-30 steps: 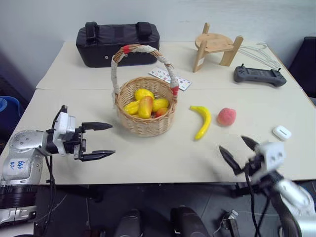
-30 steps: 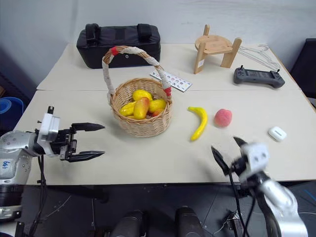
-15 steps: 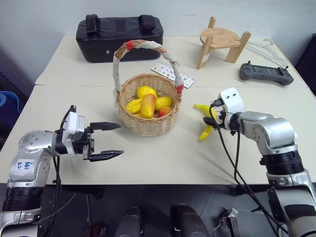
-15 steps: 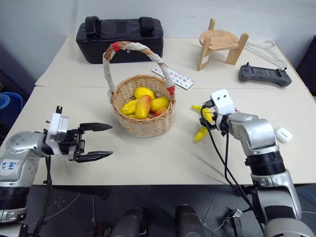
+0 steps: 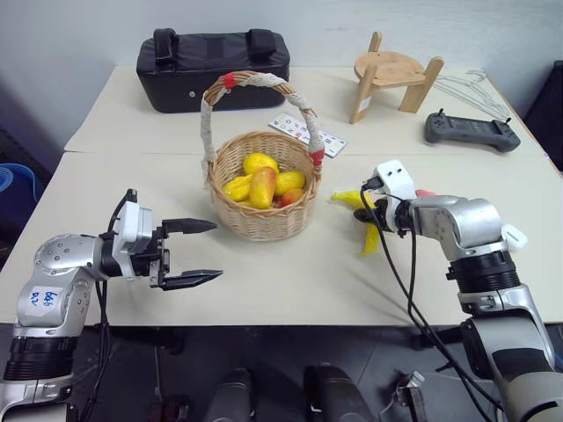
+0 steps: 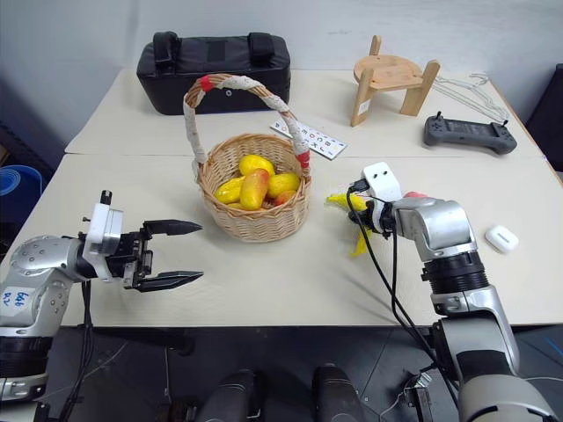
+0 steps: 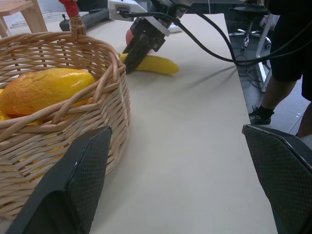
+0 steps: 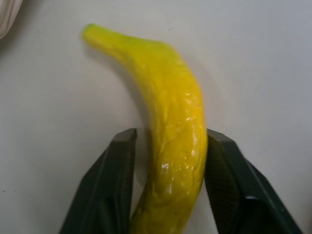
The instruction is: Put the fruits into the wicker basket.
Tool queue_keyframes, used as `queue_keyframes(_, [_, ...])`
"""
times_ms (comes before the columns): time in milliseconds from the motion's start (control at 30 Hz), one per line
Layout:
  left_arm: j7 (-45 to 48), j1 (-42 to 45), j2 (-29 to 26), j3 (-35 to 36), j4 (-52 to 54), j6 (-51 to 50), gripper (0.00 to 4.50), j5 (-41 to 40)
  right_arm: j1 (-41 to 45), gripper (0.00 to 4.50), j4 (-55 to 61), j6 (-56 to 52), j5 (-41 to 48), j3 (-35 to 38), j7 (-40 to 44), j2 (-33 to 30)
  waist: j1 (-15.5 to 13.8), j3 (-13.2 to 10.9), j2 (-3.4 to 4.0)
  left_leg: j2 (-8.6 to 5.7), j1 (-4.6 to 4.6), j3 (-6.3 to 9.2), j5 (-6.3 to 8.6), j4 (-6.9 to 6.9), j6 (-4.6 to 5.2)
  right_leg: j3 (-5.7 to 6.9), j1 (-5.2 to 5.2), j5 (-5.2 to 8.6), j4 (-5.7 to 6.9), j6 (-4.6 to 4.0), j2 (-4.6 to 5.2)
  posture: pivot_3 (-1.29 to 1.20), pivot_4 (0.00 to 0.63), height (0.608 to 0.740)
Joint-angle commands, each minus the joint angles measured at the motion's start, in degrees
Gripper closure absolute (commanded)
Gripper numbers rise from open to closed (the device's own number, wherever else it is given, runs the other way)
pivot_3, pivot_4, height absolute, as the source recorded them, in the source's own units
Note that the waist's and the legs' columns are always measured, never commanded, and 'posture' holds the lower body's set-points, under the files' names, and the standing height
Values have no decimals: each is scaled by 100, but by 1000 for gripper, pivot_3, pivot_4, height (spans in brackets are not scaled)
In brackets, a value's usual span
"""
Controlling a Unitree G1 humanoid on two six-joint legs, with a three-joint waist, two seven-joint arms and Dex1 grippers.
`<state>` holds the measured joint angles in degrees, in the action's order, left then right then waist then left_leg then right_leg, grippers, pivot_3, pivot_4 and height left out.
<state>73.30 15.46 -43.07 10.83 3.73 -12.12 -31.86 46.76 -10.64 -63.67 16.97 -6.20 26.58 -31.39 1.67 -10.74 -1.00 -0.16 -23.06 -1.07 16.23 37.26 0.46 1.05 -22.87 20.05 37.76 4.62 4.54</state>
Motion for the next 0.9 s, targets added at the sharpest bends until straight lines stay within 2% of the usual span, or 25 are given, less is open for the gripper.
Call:
queue_keyframes(33, [-49,-10,-32,189,132,-5,0,-170,-185,3741,835,154,262,282,503,-330,-5,0,0,0,0,0,0,-1,0,0,0,0,-1,0,0,0,150,740])
queue_keyframes(133, [-205,-53,24,347,200,-162,0,-372,-525,3791,1734,385,563,382,1204,-906,-16,0,0,0,-2,2,3,-4,5,2,0,0,-6,0,0,0,150,740])
queue_keyframes(267, [-547,-70,140,723,267,-423,0,-771,-564,3791,2895,-436,1907,1041,1871,-1045,1,0,0,-1,-5,5,5,-2,7,1,2,-4,-12,7,1,0,150,740])
queue_keyframes(333, [-745,-98,195,898,287,-504,0,-874,-370,3791,3455,-716,2557,1224,1828,-668,31,0,0,3,2,5,5,-5,7,0,3,-4,-11,7,-1,0,150,740])
queue_keyframes(433, [-915,-155,229,1013,304,-525,0,-888,229,3791,3569,-1114,2951,1486,864,530,116,0,0,8,15,5,2,-9,0,-1,4,-3,-10,4,-6,0,150,740])
queue_keyframes(567, [-1078,-160,321,1103,375,-668,0,-1046,954,3791,3106,-1002,2426,887,96,1337,82,0,0,1,15,14,-6,-13,-15,3,3,-4,2,2,0,0,150,740])
queue_keyframes(667, [-1140,-207,357,1075,488,-718,0,-1077,1617,3791,1770,-731,1660,688,-897,2107,76,2,-3,-9,9,16,-20,-8,-38,1,1,-4,-2,2,9,0,150,740])
queue_keyframes(767, [-1178,-262,374,1077,574,-742,0,-1081,1881,3791,1053,-201,985,206,-1130,2213,45,4,-7,-10,1,19,-23,-9,-44,2,-10,-4,2,2,8,0,150,740])
queue_keyframes(900, [-1202,-551,406,1115,762,-700,0,-1030,2136,3791,128,120,635,440,-1670,2649,47,5,-8,-13,-24,10,-23,-11,-44,-4,-45,-5,13,3,9,0,150,740])
